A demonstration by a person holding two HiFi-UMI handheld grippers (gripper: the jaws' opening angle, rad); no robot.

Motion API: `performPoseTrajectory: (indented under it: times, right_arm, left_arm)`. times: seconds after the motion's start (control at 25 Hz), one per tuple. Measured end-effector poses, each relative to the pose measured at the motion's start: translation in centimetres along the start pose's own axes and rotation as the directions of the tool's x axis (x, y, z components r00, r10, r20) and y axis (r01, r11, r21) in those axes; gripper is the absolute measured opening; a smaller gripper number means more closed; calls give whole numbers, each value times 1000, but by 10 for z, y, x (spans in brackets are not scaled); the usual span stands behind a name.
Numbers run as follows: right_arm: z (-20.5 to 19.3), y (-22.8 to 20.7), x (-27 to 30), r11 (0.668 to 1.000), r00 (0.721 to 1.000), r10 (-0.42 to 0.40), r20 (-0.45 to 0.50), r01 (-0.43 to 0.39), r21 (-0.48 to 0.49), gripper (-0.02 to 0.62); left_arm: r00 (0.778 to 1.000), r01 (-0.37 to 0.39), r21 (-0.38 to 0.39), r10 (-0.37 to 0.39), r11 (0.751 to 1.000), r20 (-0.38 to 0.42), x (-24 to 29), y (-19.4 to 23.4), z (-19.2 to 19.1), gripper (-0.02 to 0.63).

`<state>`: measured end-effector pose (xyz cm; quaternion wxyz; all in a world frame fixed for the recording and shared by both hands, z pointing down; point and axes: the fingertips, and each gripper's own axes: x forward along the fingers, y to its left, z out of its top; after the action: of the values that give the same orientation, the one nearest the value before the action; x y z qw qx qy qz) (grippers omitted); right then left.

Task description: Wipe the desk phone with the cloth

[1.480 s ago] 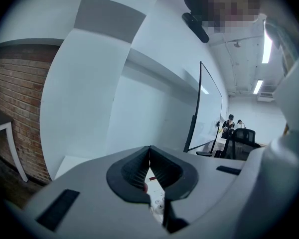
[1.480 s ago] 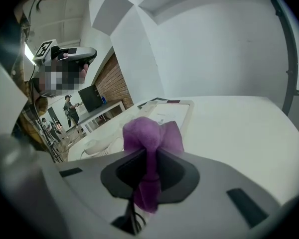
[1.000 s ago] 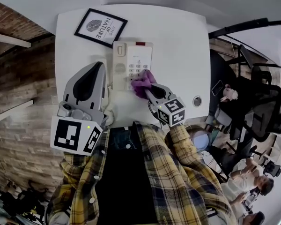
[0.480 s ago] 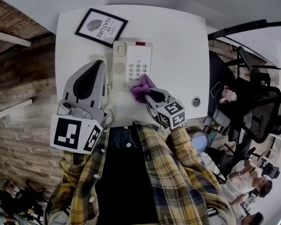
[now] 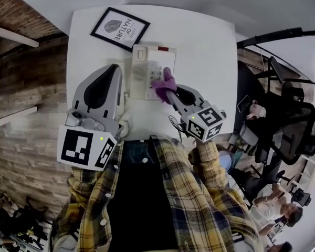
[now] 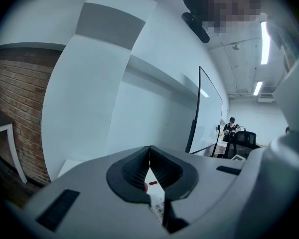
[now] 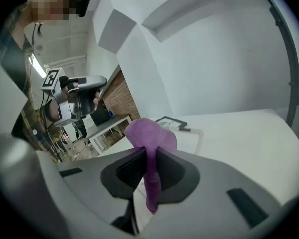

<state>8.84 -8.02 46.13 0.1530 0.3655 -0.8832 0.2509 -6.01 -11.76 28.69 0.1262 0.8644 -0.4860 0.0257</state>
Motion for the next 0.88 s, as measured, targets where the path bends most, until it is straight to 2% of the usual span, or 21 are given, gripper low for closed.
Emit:
performPoseTrajectory:
  times: [0.28,0.56,0.88]
  right_arm:
    - [87,25,-1,983,987,44,154,-15,-182,61]
    - [143,61,-15,949,963,76,257,10,-317,61]
    - [186,84,-40,935,928,57,368,80,-345,61]
  left_arm:
    - [1000,0,6,0,1000,7,-4,-1,3,15]
    - [1000,6,8,-6,1000,13,-5,-5,4,15]
    - [999,15,16,-15,1000,30,-5,-12,11,15]
